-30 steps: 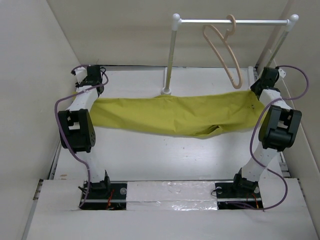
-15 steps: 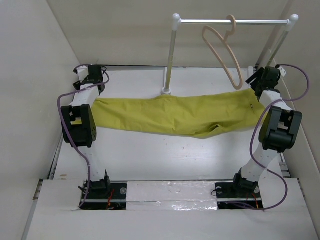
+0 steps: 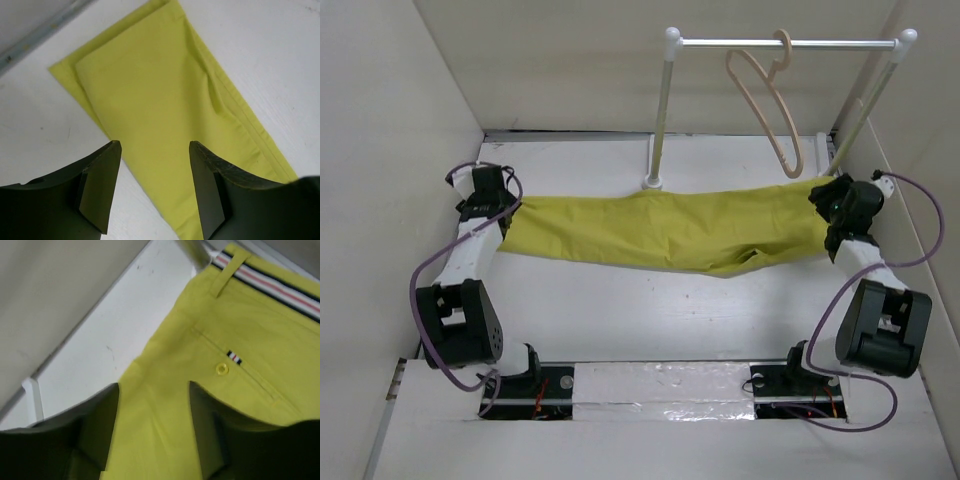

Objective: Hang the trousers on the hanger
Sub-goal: Fold the trousers at the center of the board.

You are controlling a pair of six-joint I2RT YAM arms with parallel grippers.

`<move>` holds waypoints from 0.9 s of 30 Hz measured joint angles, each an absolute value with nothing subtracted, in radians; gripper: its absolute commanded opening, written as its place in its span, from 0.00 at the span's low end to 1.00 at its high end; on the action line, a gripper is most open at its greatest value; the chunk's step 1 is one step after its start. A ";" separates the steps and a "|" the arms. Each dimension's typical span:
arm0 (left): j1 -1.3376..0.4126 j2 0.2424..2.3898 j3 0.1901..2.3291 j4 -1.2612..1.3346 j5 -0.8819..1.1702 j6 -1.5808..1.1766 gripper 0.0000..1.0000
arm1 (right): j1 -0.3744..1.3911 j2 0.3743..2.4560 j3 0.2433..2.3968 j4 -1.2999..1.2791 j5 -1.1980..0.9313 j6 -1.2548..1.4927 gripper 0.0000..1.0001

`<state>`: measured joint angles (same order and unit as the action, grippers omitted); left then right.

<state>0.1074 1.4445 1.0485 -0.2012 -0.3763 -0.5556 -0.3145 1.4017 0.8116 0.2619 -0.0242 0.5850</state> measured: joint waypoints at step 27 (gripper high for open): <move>0.290 1.575 0.819 -0.088 -0.192 -0.893 0.54 | -0.100 0.904 0.355 0.334 -0.229 0.536 0.55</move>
